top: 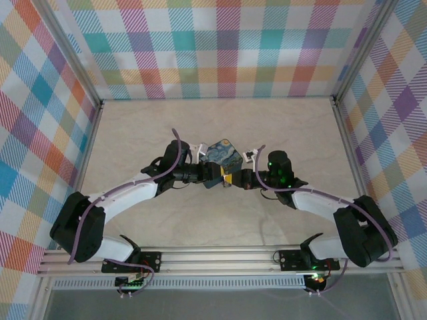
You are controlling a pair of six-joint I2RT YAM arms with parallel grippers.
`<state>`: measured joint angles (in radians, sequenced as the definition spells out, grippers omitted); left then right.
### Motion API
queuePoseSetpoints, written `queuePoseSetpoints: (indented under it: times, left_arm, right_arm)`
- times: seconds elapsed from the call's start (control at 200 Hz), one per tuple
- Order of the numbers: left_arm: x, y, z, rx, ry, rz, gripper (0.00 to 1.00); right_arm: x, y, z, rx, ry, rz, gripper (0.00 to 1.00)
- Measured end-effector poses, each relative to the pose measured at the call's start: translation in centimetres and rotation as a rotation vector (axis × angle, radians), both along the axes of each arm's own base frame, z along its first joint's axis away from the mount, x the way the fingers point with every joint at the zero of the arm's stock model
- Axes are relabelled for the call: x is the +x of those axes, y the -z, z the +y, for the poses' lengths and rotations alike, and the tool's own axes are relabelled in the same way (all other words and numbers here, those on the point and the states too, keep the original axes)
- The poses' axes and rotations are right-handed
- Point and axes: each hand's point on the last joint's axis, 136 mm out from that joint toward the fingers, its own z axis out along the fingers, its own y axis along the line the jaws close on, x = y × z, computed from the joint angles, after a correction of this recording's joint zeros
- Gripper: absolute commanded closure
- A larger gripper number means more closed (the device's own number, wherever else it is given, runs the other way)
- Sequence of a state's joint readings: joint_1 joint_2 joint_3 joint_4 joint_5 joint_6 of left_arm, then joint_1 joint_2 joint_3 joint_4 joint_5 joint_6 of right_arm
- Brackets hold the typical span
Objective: Unlock a padlock with a key
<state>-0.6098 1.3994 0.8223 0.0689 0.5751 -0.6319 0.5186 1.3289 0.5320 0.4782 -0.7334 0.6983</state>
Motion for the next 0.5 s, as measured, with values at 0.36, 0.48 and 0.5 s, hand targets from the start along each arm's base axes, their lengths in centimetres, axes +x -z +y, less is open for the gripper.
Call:
queuePoseSetpoints:
  times: [0.36, 0.48, 0.5]
  left_arm:
    - [-0.8, 1.0, -0.7, -0.003, 0.080, 0.013, 0.71]
    - [-0.8, 1.4, -0.8, -0.004, 0.089, 0.023, 0.78]
    - [-0.9, 1.3, -0.8, -0.006, 0.091, 0.023, 0.78]
  right_arm:
    - [-1.6, 1.5, -0.2, -0.055, -0.075, 0.038, 0.95]
    - [-1.8, 1.5, -0.2, -0.051, -0.086, 0.040, 0.95]
    - [-1.8, 1.5, -0.2, -0.051, -0.087, 0.041, 0.95]
